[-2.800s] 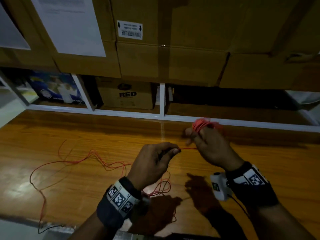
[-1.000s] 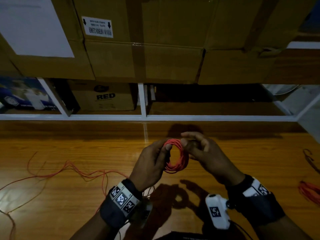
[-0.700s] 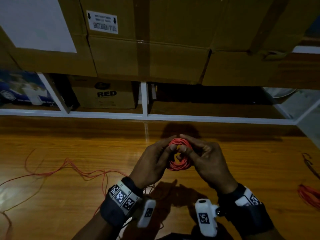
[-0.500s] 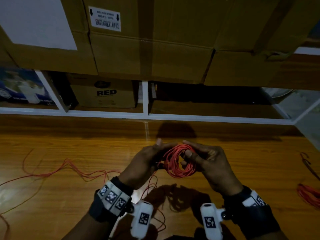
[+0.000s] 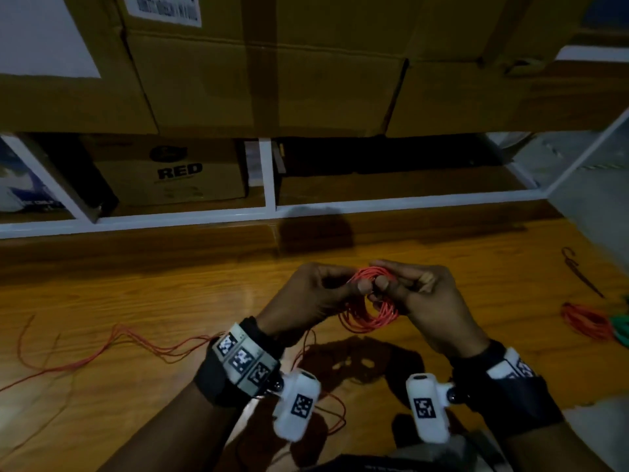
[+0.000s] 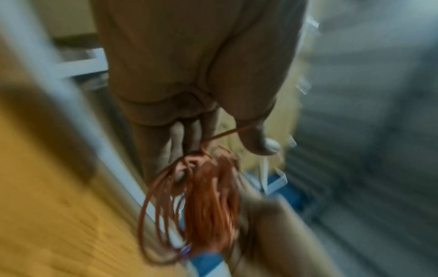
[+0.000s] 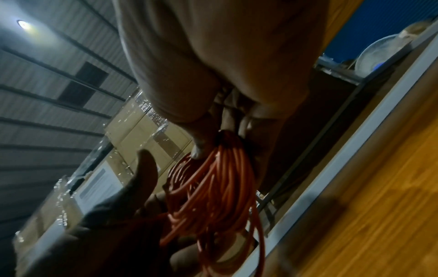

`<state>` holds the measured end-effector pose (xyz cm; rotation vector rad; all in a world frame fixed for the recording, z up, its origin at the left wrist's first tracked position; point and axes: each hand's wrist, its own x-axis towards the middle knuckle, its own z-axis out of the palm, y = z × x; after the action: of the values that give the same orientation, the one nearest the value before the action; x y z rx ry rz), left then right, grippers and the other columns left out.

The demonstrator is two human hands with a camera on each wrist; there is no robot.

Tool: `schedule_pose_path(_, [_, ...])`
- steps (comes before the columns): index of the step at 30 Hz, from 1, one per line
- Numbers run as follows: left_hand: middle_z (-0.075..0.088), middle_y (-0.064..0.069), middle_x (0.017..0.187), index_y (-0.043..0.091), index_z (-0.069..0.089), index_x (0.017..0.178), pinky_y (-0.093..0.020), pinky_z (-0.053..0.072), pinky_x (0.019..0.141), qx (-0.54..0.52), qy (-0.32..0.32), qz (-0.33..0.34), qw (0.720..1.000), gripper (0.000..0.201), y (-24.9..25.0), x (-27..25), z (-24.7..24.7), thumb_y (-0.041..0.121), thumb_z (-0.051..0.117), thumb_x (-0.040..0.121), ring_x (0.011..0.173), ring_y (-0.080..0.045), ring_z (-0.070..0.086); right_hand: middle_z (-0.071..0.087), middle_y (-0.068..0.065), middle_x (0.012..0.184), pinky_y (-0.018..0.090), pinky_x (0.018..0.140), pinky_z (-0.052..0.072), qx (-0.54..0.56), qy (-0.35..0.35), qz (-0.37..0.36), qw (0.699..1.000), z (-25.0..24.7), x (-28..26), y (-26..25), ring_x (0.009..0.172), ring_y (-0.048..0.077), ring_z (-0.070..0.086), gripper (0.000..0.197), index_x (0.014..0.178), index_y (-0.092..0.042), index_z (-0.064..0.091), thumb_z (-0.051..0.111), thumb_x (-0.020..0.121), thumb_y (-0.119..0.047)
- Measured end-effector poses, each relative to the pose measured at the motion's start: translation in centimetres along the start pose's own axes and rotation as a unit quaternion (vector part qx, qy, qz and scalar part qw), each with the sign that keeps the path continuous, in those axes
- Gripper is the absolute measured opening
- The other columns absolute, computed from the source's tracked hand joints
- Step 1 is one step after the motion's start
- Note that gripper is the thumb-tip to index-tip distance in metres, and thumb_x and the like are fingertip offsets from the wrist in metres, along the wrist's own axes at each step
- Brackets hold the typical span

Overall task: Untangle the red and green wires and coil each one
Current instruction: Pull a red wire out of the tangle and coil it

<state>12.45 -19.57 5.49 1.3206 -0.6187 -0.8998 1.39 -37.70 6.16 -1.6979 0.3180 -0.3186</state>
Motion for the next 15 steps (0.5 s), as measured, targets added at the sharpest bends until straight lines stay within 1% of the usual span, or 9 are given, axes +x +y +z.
schedule_pose_path(1, [0.075, -0.017, 0.114, 0.008, 0.073, 0.121, -0.058, 0.053, 0.101, 0.003, 0.000, 0.008, 1.000, 0.028, -0.4, 0.1, 0.3, 0.023, 0.066, 0.099, 0.104, -0.043, 0.069, 0.080, 0.005, 0.096, 0.048, 0.085, 0.062, 0.001, 0.014, 0.005, 1.000, 0.1, 0.0, 0.3, 0.091, 0.024, 0.077, 0.030, 0.116, -0.021, 0.073, 0.073, 0.087, -0.019])
schedule_pose_path(2, [0.073, -0.018, 0.120, 0.005, 0.070, 0.126, -0.056, 0.052, 0.104, -0.019, 0.004, 0.005, 1.000, 0.030, -1.0, 0.4, 0.3, 0.021, 0.061, 0.101, 0.113, -0.041, 0.068, 0.080, 0.006, 0.095, 0.050, 0.085, 0.062, 0.002, 0.032, 0.012, 0.999, 0.2, -0.1, 0.6, 0.089, 0.025, 0.077, 0.030, 0.117, -0.021, 0.073, 0.074, 0.087, -0.019])
schedule_pose_path(3, [0.071, -0.020, 0.124, 0.001, 0.067, 0.129, -0.051, 0.053, 0.105, -0.063, 0.015, -0.013, 0.998, 0.035, -1.3, 0.6, 0.3, 0.022, 0.056, 0.104, 0.117, -0.039, 0.067, 0.080, 0.007, 0.094, 0.051, 0.085, 0.061, 0.002, 0.050, 0.018, 0.999, 0.2, -0.1, 1.0, 0.089, 0.026, 0.077, 0.030, 0.117, -0.023, 0.073, 0.074, 0.087, -0.018])
schedule_pose_path(5, [0.066, -0.025, 0.130, -0.005, 0.059, 0.134, -0.041, 0.056, 0.099, -0.204, 0.014, -0.076, 0.976, 0.048, -2.3, 1.1, -0.1, 0.031, 0.043, 0.107, 0.118, -0.036, 0.066, 0.079, 0.010, 0.093, 0.052, 0.084, 0.062, 0.014, 0.077, 0.033, 0.996, 0.2, -0.3, 1.5, 0.088, 0.028, 0.077, 0.033, 0.117, -0.022, 0.072, 0.075, 0.085, -0.018])
schedule_pose_path(7, [0.063, -0.027, 0.133, -0.008, 0.054, 0.137, -0.037, 0.059, 0.093, -0.297, 0.013, -0.124, 0.947, 0.052, -3.2, 1.8, -0.7, 0.032, 0.040, 0.108, 0.114, -0.033, 0.067, 0.079, 0.013, 0.093, 0.051, 0.081, 0.062, 0.047, 0.091, 0.062, 0.993, -0.1, -0.5, 1.9, 0.087, 0.029, 0.077, 0.035, 0.117, -0.019, 0.071, 0.074, 0.082, -0.018])
schedule_pose_path(9, [0.063, -0.029, 0.130, -0.011, 0.056, 0.134, -0.038, 0.060, 0.091, -0.286, 0.007, -0.138, 0.948, 0.046, -3.8, 2.9, -0.4, 0.023, 0.048, 0.104, 0.107, -0.032, 0.069, 0.079, 0.012, 0.095, 0.046, 0.078, 0.064, 0.070, 0.097, 0.079, 0.990, -0.9, -1.0, 2.1, 0.086, 0.026, 0.077, 0.031, 0.115, -0.018, 0.072, 0.072, 0.085, -0.012])
schedule_pose_path(11, [0.061, -0.034, 0.132, -0.013, 0.058, 0.132, -0.043, 0.058, 0.094, -0.251, -0.001, -0.141, 0.958, 0.046, -4.0, 4.2, 0.7, 0.016, 0.059, 0.096, 0.107, -0.035, 0.068, 0.079, 0.011, 0.097, 0.040, 0.074, 0.064, 0.081, 0.102, 0.085, 0.988, -2.0, -1.5, 2.4, 0.087, 0.025, 0.077, 0.030, 0.116, -0.016, 0.071, 0.070, 0.088, -0.005])
schedule_pose_path(13, [0.059, -0.036, 0.133, -0.012, 0.058, 0.132, -0.048, 0.055, 0.099, -0.226, -0.011, -0.141, 0.964, 0.052, -4.1, 5.6, 2.5, 0.016, 0.066, 0.089, 0.112, -0.040, 0.065, 0.079, 0.011, 0.100, 0.040, 0.075, 0.064, 0.080, 0.106, 0.085, 0.988, -3.7, -1.7, 2.6, 0.091, 0.027, 0.077, 0.032, 0.120, -0.012, 0.071, 0.069, 0.090, -0.003])
schedule_pose_path(15, [0.058, -0.036, 0.134, -0.012, 0.058, 0.133, -0.053, 0.047, 0.107, -0.209, -0.017, -0.134, 0.968, 0.057, -4.0, 7.1, 4.6, 0.020, 0.069, 0.087, 0.120, -0.045, 0.060, 0.079, 0.011, 0.102, 0.043, 0.078, 0.064, 0.083, 0.104, 0.082, 0.988, -6.0, -1.5, 3.1, 0.094, 0.030, 0.076, 0.034, 0.123, -0.009, 0.070, 0.069, 0.090, -0.003])
